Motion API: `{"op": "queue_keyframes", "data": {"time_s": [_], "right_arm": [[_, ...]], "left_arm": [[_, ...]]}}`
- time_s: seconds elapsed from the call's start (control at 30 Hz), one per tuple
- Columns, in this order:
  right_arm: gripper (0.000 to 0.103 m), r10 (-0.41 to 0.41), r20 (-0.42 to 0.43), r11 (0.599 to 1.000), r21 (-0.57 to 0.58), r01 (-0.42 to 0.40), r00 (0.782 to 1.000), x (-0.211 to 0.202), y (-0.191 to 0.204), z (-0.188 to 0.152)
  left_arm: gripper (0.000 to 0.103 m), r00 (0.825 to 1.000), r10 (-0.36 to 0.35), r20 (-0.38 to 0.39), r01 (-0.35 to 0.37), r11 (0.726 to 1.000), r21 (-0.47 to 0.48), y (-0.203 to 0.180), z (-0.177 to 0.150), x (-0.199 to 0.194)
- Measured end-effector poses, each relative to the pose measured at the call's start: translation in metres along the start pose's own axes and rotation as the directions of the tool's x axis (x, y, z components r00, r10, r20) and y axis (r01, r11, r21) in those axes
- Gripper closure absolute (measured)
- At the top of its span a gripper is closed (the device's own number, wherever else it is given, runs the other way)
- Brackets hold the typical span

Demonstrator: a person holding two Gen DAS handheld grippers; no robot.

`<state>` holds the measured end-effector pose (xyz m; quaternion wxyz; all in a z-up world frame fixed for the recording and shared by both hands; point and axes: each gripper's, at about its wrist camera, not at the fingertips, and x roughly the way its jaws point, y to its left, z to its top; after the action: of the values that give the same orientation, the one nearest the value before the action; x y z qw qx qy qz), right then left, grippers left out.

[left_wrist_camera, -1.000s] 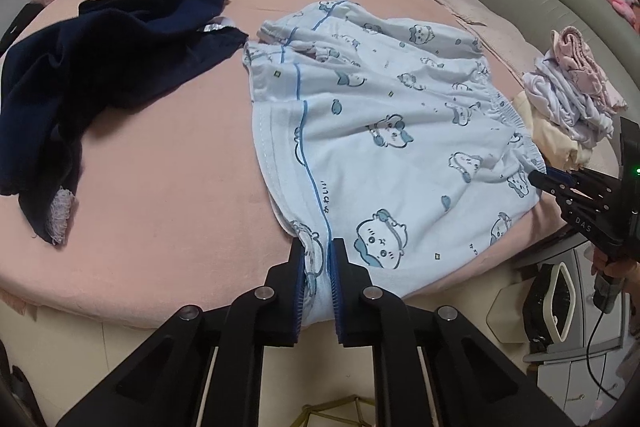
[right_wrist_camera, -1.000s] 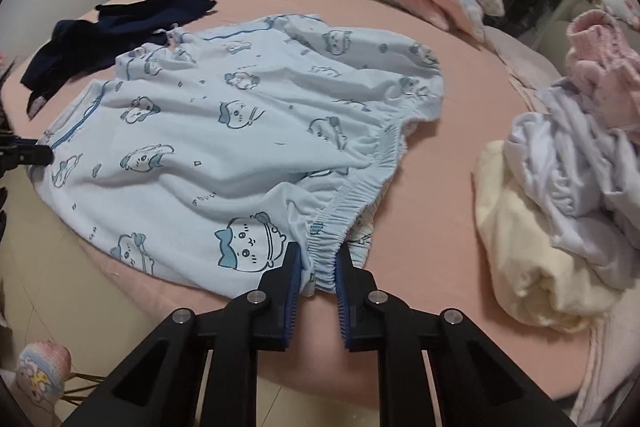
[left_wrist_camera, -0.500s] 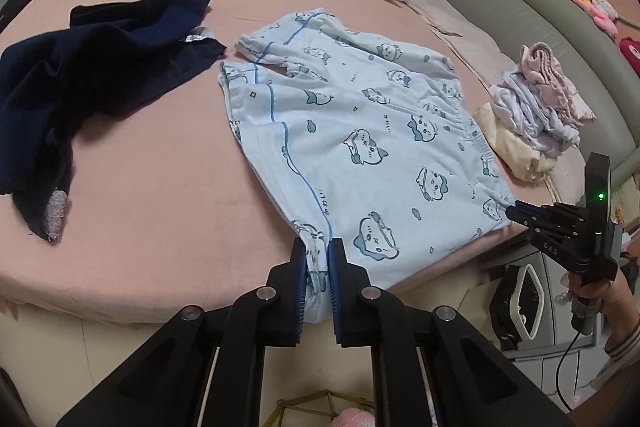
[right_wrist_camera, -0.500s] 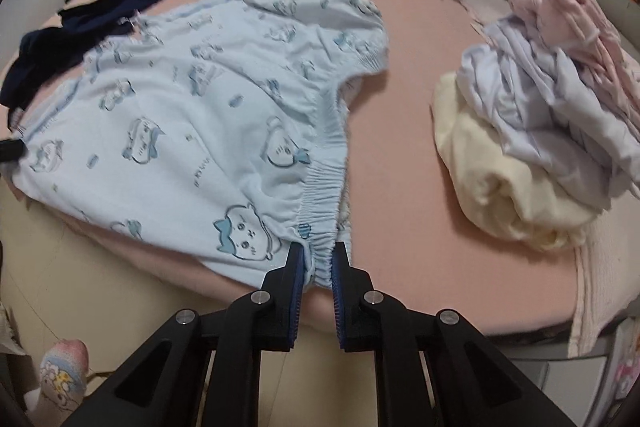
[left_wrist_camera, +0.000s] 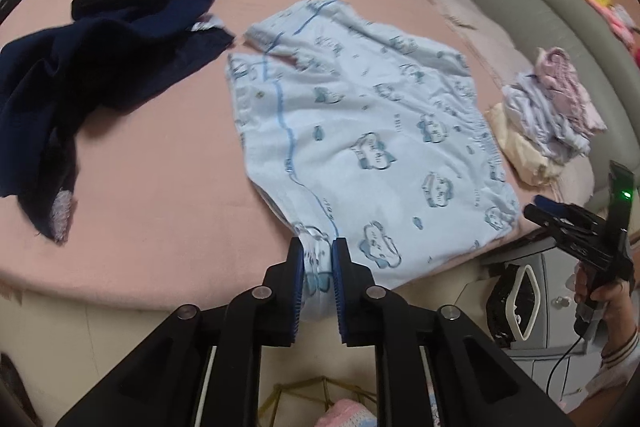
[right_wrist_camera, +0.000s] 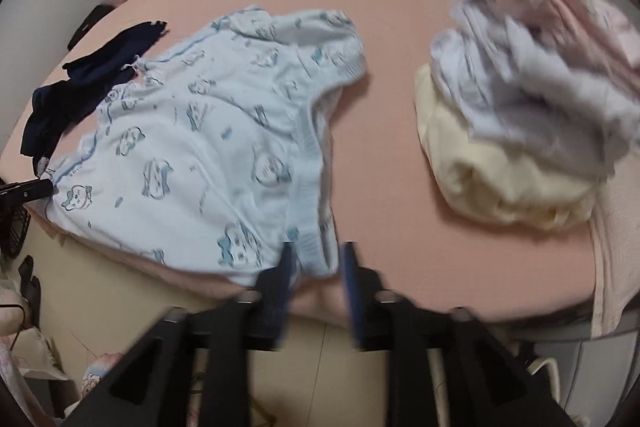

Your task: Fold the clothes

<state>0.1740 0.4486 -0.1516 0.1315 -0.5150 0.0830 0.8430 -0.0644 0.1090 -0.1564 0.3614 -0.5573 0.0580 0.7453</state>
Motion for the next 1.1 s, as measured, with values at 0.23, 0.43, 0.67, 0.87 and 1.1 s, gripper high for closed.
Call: {"op": "queue_keyframes", "data": {"time_s": [0.23, 0.43, 0.67, 0.87, 1.1], "right_arm": [[0.04, 0.064, -0.014, 0.998, -0.026, -0.064, 0.998, 0.006, 0.009, 0.027], [0.039, 0.084, -0.025, 0.995, -0.056, -0.085, 0.996, 0.012, 0.016, 0.055], [0.039, 0.014, -0.02, 0.986, -0.167, -0.017, 1.0, 0.019, 0.026, 0.082], [0.039, -0.001, -0.039, 0.975, -0.221, -0.008, 0.999, 0.027, 0.031, 0.097], [0.039, 0.061, -0.106, 0.992, -0.105, -0.072, 0.993, 0.044, 0.016, 0.12]], "left_arm": [[0.04, 0.999, -0.019, 0.041, 0.022, 0.997, -0.077, 0.019, 0.01, -0.015], [0.04, 0.998, -0.051, 0.024, 0.053, 0.994, -0.096, 0.03, 0.04, -0.013], [0.04, 0.997, -0.069, 0.043, 0.073, 0.992, -0.107, 0.035, 0.081, -0.01], [0.04, 0.999, 0.01, 0.038, -0.011, 1.0, 0.029, 0.018, 0.102, -0.006], [0.04, 1.0, 0.019, -0.017, -0.018, 0.998, 0.058, 0.018, 0.13, 0.024]]}}
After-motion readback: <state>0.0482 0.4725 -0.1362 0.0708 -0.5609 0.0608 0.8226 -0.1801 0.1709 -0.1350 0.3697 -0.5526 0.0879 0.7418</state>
